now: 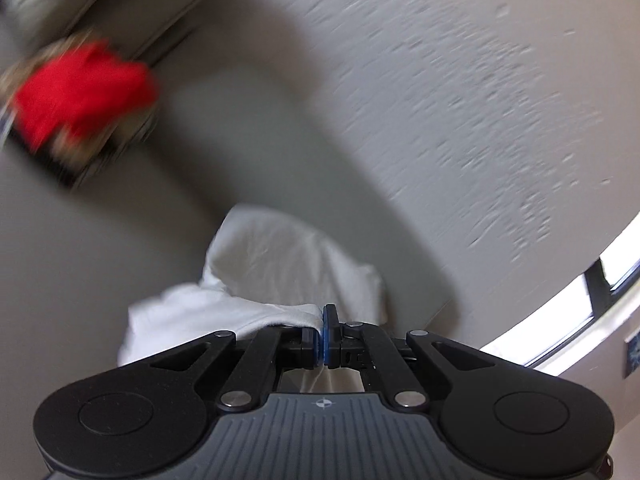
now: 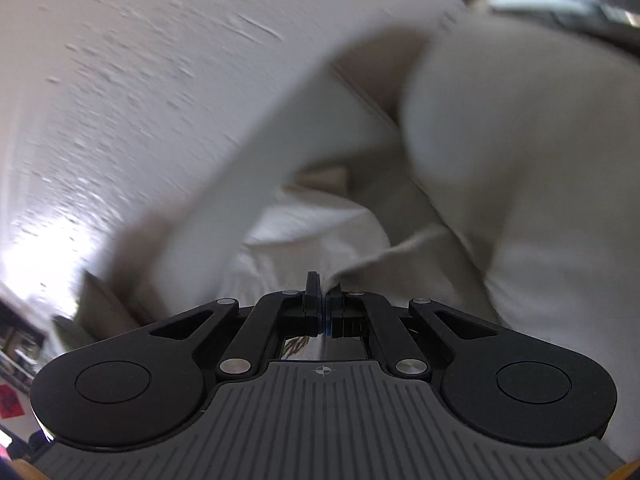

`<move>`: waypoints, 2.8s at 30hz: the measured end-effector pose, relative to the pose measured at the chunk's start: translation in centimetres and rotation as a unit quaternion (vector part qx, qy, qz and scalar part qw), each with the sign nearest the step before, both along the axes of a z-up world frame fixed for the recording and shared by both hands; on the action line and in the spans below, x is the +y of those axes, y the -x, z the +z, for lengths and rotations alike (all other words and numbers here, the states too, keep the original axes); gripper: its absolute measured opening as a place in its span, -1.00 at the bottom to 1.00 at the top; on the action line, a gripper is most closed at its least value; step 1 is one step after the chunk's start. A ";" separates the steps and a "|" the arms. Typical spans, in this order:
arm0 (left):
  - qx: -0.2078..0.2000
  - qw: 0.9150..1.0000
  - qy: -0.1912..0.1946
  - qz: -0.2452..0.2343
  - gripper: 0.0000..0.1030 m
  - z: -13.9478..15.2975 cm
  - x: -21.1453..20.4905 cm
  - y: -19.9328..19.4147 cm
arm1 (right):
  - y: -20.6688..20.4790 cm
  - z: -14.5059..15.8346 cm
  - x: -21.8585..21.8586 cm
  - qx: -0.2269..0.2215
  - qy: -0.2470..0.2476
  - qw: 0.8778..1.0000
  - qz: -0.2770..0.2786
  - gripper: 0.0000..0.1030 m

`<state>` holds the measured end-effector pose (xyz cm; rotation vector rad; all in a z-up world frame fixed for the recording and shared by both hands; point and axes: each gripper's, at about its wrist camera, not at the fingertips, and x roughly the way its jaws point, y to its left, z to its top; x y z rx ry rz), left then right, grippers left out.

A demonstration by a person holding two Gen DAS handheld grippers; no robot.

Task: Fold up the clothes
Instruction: 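Lower the held sweatshirt back onto the sofa with both grippers, then open both grippers to release the spread sweatshirt and pull back, then grasp the shirt sleeve with the right gripper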

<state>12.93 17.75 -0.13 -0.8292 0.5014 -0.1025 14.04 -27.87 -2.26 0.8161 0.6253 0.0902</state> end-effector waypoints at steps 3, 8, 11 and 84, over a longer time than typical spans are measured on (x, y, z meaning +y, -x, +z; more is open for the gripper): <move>0.043 0.999 0.025 0.005 -1.00 -4.5 0.2 1.6 | 2.1 -3.9 -0.3 0.038 0.004 0.999 -0.008 -0.98; 0.077 0.997 -0.005 0.014 -1.00 -6.5 0.1 3.3 | 3.4 -6.1 -0.9 0.061 0.023 0.998 -0.015 -0.98; 0.085 0.995 -0.047 0.016 -1.00 -5.7 -0.3 4.2 | 3.6 -6.2 -0.6 0.069 0.053 0.996 -0.013 -0.98; 0.123 0.859 -0.416 -0.272 -0.18 -9.1 -26.7 8.6 | 6.1 -9.4 -7.6 0.137 0.026 0.990 -0.011 -0.41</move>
